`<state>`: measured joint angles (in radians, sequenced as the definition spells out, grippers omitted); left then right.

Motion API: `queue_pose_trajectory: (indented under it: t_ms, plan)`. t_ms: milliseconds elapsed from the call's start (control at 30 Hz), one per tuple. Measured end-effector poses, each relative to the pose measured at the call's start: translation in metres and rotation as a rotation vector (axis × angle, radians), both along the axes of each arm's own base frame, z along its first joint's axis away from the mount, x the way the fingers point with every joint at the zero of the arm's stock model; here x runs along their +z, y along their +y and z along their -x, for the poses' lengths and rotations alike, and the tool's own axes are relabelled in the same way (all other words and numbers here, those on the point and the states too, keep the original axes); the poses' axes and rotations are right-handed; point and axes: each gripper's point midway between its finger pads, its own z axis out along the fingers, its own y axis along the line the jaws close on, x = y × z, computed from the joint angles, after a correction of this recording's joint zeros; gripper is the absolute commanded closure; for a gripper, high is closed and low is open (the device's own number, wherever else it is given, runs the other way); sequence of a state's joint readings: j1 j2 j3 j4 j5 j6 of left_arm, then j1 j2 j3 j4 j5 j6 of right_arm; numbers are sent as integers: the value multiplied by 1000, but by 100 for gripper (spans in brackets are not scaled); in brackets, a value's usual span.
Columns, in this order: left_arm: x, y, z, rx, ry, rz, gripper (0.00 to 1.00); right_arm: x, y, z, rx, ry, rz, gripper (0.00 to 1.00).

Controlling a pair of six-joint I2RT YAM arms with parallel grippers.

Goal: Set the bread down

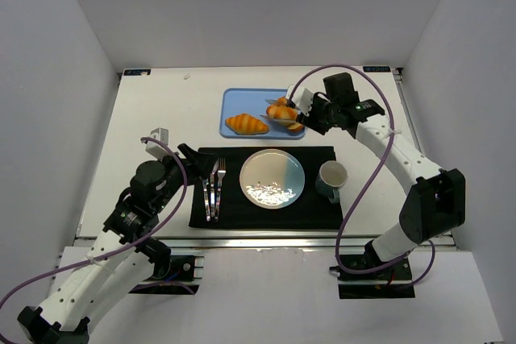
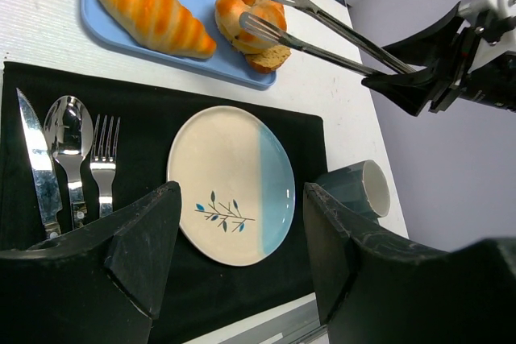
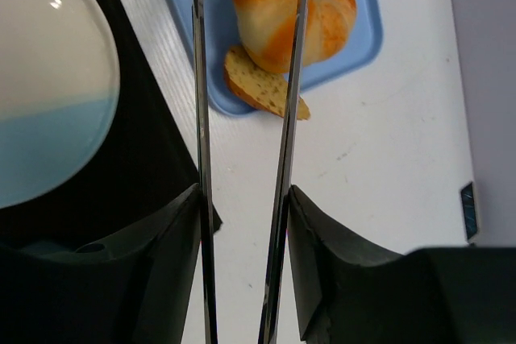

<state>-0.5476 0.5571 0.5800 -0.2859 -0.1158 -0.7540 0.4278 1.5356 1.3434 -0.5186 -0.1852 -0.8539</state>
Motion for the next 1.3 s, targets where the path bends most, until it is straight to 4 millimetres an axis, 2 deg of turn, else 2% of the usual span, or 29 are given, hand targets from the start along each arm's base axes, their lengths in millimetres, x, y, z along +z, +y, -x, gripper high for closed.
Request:
queue_pose_trajectory:
  t_ms: [400,600,700,833,1033,1133,1300]
  plan:
    - [1,0,0,1,-2,8,29,-16,-26,-8,-22,-84,209,46]
    - [3,0,1,2,-6,11,29,-21,-32,-11,-28,-117,273,48]
    - [4,1,1,2,-11,14,29,-21,-34,-13,-27,-138,297,56]
    - [5,1,2,2,-15,16,29,-19,-35,-16,-17,-160,318,76]
    - [5,2,3,6,-14,16,29,-18,-35,-16,-7,-168,329,93]
    - [7,3,3,8,-17,22,29,-18,-33,-16,-1,-167,324,100]
    - [8,3,4,11,-21,27,29,-14,-29,-13,-1,-166,293,100]
